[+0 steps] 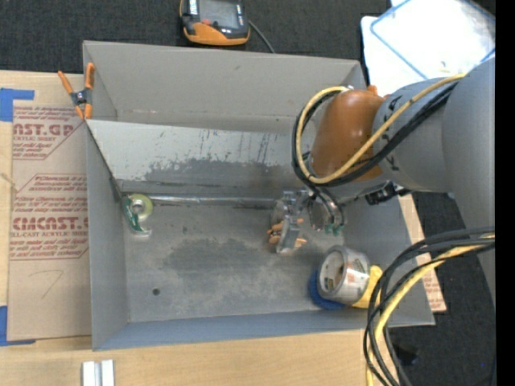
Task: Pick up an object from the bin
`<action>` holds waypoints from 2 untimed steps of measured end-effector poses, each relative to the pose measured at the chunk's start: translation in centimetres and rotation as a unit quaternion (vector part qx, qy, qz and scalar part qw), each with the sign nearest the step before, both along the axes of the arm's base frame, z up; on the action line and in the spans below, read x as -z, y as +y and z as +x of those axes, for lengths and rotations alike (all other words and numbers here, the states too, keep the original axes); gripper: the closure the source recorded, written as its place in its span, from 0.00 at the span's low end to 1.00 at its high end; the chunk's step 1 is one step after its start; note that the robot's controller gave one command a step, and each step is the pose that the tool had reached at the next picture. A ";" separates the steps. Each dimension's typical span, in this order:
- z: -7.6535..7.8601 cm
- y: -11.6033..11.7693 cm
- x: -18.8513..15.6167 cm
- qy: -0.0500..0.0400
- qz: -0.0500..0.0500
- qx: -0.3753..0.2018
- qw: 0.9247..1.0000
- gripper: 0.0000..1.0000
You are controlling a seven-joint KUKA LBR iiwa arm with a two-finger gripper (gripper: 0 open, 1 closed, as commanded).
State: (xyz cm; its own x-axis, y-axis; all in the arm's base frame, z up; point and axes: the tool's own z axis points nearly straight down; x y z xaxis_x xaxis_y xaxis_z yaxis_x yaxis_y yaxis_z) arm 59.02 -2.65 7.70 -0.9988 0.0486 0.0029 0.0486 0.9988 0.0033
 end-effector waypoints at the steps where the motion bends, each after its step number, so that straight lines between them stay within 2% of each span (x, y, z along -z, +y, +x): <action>1: -0.3 0.0 -2.2 0.005 0.000 0.000 1.000 1.00; 2: -0.2 0.1 -5.7 0.003 0.000 0.000 1.000 1.00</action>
Offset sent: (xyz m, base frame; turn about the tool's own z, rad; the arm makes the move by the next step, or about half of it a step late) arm -0.0030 0.0003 0.0912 0.0000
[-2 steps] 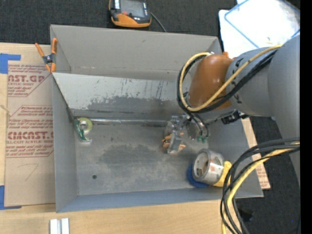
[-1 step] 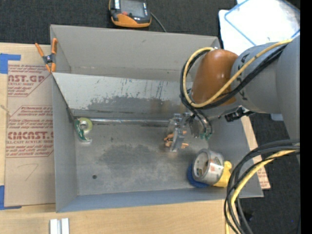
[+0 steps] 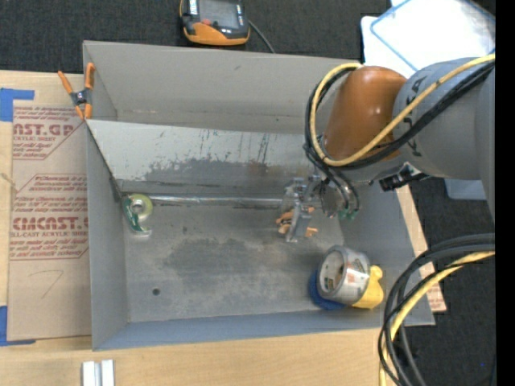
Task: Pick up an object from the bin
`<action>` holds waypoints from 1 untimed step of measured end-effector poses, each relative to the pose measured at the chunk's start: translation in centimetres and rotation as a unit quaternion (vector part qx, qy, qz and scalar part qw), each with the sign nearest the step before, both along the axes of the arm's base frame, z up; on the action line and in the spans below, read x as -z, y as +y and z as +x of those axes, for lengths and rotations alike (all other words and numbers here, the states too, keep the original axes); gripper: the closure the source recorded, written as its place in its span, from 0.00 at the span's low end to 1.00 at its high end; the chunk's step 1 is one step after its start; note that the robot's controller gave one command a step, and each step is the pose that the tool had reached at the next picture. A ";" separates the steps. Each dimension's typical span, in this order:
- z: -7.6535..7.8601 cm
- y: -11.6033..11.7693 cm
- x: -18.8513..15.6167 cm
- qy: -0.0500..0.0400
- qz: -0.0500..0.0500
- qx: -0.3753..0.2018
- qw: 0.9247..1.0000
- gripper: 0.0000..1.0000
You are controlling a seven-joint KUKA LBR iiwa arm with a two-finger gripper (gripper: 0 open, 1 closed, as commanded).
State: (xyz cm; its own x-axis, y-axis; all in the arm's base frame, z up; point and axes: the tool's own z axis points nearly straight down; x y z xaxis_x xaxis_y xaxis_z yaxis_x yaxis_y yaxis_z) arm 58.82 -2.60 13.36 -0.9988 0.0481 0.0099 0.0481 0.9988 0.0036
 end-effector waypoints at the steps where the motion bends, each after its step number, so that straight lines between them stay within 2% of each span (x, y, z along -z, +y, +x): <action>1: 0.0 0.0 -3.5 -0.001 0.000 0.000 1.000 1.00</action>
Offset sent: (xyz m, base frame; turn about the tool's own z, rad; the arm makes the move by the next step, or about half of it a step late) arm 0.0003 0.0002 0.0456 -0.0001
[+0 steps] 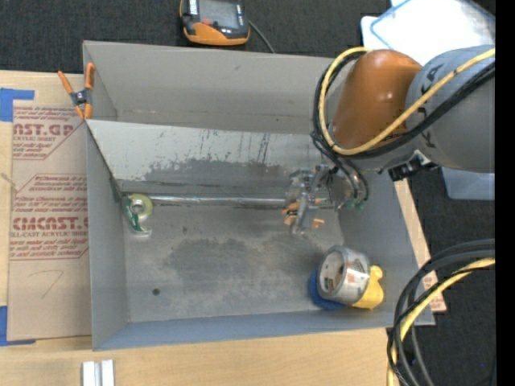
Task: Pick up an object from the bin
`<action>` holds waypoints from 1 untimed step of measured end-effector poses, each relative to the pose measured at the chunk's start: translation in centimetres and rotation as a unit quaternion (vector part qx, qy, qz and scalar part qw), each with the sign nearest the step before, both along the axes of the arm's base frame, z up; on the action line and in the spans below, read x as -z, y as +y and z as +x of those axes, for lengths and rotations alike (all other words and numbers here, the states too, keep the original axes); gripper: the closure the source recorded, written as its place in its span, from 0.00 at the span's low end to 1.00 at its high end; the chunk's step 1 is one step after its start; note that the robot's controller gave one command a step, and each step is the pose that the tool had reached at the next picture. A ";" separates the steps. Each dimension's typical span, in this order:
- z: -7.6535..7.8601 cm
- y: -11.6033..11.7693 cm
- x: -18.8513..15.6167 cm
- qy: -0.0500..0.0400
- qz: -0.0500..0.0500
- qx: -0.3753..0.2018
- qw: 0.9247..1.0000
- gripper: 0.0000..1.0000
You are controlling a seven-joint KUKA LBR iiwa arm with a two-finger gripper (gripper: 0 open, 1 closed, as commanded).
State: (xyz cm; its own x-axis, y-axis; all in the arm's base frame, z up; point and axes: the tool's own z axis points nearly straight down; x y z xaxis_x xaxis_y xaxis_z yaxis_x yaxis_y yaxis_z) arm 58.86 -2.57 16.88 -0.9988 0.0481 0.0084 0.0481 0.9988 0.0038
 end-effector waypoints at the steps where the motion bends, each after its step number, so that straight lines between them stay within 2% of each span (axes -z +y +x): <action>1: 0.2 0.0 -1.8 -0.003 0.000 0.000 1.000 1.00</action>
Offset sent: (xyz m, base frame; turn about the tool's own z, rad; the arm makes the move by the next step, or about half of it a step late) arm 0.0012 0.0001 0.0219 -0.0004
